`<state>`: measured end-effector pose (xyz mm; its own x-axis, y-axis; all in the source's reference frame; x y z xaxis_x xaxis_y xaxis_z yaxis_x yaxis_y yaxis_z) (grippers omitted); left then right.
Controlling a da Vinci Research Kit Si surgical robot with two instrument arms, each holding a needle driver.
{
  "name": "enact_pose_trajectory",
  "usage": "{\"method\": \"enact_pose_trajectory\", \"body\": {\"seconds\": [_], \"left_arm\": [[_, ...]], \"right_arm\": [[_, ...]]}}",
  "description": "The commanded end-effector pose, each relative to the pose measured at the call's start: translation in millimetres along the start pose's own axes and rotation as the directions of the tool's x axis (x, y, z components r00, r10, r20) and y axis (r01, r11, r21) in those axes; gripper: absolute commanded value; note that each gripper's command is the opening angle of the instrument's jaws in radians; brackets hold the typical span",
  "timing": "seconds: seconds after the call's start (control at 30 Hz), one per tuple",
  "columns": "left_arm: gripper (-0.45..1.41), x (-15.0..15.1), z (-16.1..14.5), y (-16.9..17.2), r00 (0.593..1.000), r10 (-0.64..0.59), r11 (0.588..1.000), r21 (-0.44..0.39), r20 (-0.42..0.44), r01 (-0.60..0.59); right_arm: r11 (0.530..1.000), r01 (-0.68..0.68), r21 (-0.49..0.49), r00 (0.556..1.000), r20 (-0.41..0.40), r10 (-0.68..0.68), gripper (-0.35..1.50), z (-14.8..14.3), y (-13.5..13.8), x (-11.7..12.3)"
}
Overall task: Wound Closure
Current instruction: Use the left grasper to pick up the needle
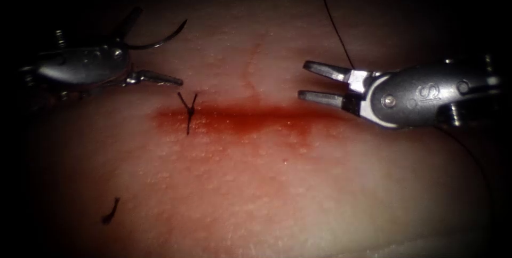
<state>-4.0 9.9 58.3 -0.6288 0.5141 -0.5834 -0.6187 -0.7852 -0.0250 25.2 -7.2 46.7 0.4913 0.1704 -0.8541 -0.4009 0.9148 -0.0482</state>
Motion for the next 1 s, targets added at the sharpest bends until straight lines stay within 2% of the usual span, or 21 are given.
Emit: {"method": "enact_pose_trajectory", "body": {"seconds": [0.03, 0.17, 0.2, 0.33, 0.47, 0.57, 0.6, 0.63, 0.7, 0.77, 1.0], "left_arm": [[0.78, 0.5, 2.0, -0.1, 1.000, 0.002, 1.000, 0.012, 0.016, -0.003], [0.61, 0.8, 4.5, -0.5, 0.998, 0.033, 0.999, 0.032, 0.051, -0.035], [0.59, 0.8, 5.8, -0.7, 0.995, 0.077, 0.996, 0.048, 0.065, -0.080], [0.64, -0.7, 8.2, -1.3, 0.974, 0.207, 0.977, 0.039, 0.097, -0.211], [0.62, -2.9, 10.3, -2.0, 0.951, 0.269, 0.962, 0.006, 0.152, -0.274], [0.54, -4.1, 11.2, -2.2, 0.951, 0.247, 0.968, -0.003, 0.184, -0.251], [0.46, -4.6, 11.5, -2.2, 0.955, 0.220, 0.975, -0.016, 0.199, -0.222], [0.52, -4.9, 11.7, -2.2, 0.957, 0.205, 0.979, -0.021, 0.206, -0.205], [0.84, -5.2, 12.1, -2.3, 0.958, 0.186, 0.983, -0.046, 0.218, -0.180], [0.86, -5.4, 12.5, -2.6, 0.960, 0.179, 0.984, -0.065, 0.218, -0.168], [0.88, -6.4, 13.3, -3.6, 0.960, 0.159, 0.987, -0.056, 0.230, -0.150]], "right_arm": [[1.000, 0.000, 0.003, 1.000, -0.002, 0.000, 0.42, 0.8, -0.4, -0.1], [1.000, 0.000, 0.005, 1.000, -0.005, 0.000, 0.34, 0.8, -0.4, -0.1], [1.000, 0.000, 0.007, 1.000, -0.002, 0.000, 0.34, 0.7, -0.4, -0.1], [1.000, 0.002, 0.011, 1.000, 0.002, -0.002, 0.32, 0.7, -0.6, -0.1], [1.000, 0.002, 0.010, 1.000, 0.002, -0.002, 0.24, 0.7, -0.6, -0.1], [1.000, 0.002, 0.010, 1.000, 0.002, -0.002, 0.21, 0.7, -0.6, -0.1], [1.000, 0.007, 0.009, 1.000, 0.002, -0.007, 0.21, 0.8, -0.6, -0.1], [1.000, 0.007, 0.009, 1.000, 0.003, -0.008, 0.21, 0.8, -0.7, -0.1], [1.000, 0.008, 0.010, 1.000, 0.005, -0.008, 0.19, 0.8, -0.8, -0.1], [1.000, 0.009, 0.009, 1.000, 0.005, -0.009, 0.15, 0.9, -0.9, -0.1], [1.000, 0.010, 0.011, 1.000, 0.010, -0.010, 0.14, 0.9, -1.0, 0.0]]}}
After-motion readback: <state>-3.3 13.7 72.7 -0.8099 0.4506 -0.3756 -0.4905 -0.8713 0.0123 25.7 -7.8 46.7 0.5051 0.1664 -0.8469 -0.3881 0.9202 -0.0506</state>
